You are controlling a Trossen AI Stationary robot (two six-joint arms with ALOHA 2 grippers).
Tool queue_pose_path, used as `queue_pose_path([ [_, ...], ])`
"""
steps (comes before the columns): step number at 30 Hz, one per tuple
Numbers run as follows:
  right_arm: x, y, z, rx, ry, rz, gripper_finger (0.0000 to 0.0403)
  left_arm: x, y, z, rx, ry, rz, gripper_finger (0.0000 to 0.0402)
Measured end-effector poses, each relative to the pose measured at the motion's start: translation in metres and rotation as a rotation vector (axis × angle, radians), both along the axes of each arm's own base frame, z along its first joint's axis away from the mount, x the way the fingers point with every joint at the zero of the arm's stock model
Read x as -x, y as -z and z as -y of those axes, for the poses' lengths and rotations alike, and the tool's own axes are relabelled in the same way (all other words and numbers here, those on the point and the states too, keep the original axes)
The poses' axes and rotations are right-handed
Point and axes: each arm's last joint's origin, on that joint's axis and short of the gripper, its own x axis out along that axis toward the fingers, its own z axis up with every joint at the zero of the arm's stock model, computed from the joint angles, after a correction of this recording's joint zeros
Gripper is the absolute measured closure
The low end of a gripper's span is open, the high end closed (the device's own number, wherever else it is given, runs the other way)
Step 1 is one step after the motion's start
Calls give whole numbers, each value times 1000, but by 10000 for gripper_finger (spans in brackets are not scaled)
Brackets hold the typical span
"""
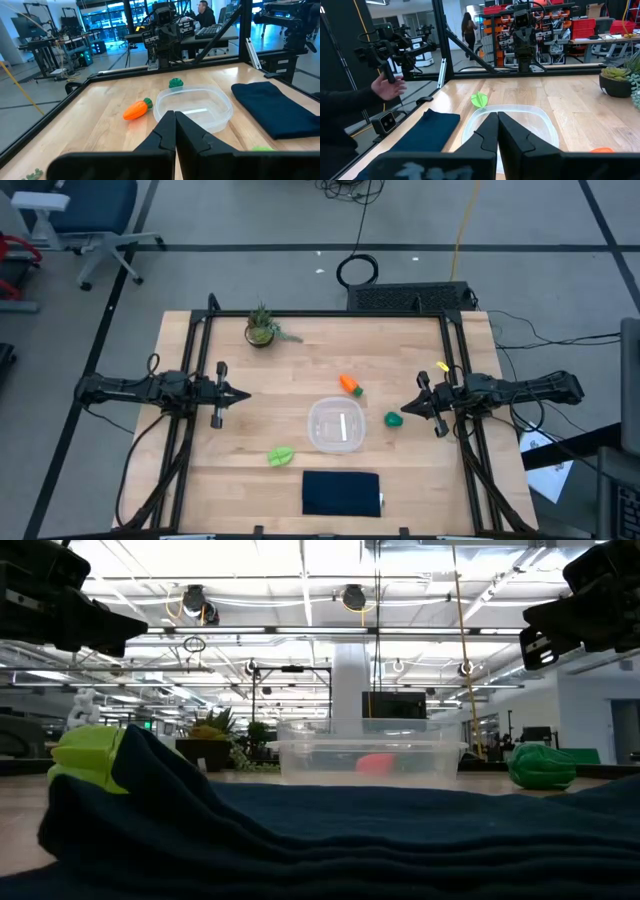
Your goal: Pick and placing Produce into tupperware
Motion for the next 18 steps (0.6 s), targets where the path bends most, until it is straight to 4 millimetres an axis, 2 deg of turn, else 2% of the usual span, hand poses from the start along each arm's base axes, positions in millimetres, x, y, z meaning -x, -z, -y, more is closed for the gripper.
queue_pose_path([
  [18,0,-7,0,-33,1,70,403,0,-1,0,-17,1,9,401],
])
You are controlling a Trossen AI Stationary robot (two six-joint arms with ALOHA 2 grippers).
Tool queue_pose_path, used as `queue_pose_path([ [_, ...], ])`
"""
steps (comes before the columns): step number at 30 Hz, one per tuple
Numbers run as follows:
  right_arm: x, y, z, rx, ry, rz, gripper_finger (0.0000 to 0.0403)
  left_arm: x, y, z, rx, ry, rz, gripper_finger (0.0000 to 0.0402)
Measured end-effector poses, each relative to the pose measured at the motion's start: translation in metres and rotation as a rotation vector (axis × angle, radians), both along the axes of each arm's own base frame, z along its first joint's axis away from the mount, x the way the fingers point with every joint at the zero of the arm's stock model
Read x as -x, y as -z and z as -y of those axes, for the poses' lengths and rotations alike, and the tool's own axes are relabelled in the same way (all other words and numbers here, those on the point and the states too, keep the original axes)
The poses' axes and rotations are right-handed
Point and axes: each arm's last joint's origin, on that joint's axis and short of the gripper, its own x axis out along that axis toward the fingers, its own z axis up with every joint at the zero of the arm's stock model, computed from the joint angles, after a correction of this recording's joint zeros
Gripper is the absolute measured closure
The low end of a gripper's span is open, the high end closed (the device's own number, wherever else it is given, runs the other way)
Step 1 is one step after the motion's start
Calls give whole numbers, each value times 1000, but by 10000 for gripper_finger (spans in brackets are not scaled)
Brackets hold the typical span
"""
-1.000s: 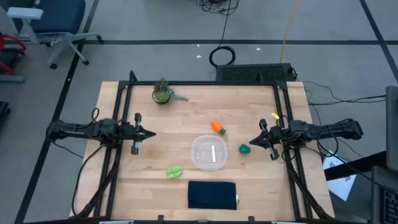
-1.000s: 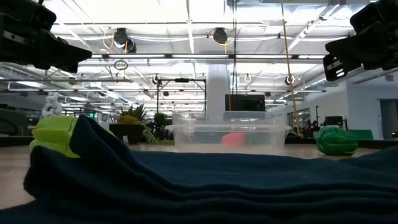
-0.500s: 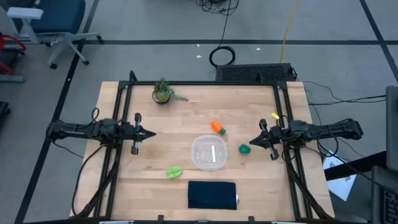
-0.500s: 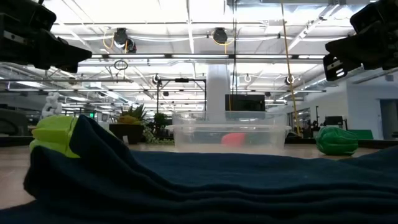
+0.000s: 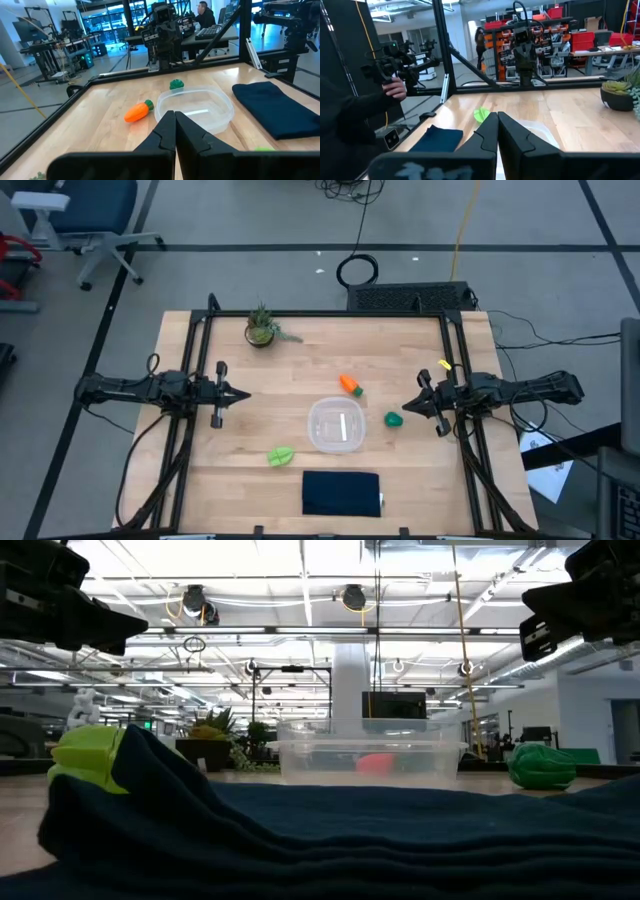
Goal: Pick and placing Produce into tupperware
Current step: Put the green bell pepper into the transparent bin
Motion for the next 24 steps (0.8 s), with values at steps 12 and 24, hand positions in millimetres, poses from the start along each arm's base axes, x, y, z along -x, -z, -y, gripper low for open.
queue_pose_path([
  [12,0,-4,0,87,9,60,403,0,-3,0,-20,0,37,401],
  [24,-2,-2,1,41,46,31,403,0,-1,1,-89,6,13,401],
])
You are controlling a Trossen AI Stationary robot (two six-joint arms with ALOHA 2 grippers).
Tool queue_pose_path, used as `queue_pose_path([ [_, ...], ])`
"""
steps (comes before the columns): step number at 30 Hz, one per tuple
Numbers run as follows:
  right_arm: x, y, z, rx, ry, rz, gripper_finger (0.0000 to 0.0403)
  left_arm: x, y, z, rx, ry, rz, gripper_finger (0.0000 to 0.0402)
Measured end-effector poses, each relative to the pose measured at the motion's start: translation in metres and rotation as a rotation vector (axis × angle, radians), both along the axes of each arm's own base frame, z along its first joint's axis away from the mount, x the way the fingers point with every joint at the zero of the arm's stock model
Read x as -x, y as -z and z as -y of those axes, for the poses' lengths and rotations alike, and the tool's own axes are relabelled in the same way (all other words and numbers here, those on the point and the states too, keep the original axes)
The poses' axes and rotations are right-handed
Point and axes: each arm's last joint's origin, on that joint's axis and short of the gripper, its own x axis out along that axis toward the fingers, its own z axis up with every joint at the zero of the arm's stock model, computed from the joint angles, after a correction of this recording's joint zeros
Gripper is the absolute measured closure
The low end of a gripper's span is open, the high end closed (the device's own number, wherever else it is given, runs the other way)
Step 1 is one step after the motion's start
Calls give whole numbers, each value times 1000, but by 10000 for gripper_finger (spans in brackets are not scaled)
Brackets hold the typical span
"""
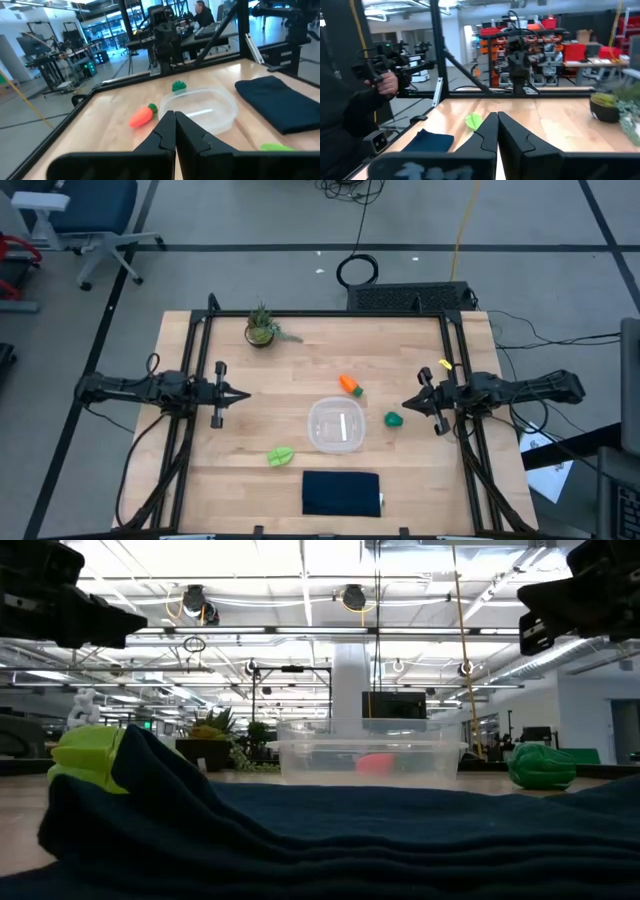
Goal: Pick and placing Produce into tupperware
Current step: Put the green bell pepper into the transparent bin
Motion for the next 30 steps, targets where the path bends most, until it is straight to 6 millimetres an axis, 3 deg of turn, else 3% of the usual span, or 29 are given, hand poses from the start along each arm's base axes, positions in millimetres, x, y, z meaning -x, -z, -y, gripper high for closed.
queue_pose_path([
  [8,0,-3,-7,-36,-59,23,403,4,-12,1,-27,-33,0,401],
  [17,2,3,-18,-28,-46,-43,403,5,-9,5,-43,-20,-31,401],
  [30,2,4,-19,-15,-17,-45,403,5,-9,5,-3,-12,-32,401],
])
